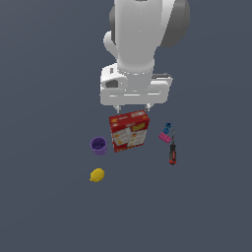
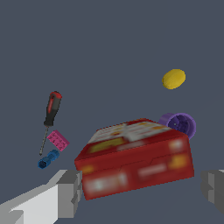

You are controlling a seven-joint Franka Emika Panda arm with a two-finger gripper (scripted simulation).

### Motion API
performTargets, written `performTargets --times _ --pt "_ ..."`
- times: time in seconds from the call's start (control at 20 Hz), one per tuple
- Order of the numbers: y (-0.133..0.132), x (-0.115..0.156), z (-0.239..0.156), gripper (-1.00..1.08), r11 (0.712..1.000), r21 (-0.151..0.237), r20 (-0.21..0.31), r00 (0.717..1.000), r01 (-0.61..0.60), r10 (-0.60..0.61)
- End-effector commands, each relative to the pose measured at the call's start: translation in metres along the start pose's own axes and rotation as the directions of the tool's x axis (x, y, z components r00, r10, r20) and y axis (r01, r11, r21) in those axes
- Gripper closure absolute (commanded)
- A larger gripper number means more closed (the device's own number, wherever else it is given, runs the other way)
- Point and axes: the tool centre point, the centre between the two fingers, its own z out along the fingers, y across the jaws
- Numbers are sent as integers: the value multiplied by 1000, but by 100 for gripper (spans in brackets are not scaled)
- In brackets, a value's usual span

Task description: Pick up a designated object from a clutter of objects.

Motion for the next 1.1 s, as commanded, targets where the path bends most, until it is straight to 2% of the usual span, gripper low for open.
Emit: performTargets --times 0.0,0.5,1.05 --pt "0 0 0 -92 1000 0 0 1000 0 0" --pt "24 2 1 -92 999 -23 -4 999 -40 40" --pt "27 10 6 -92 999 -20 -6 999 -45 45"
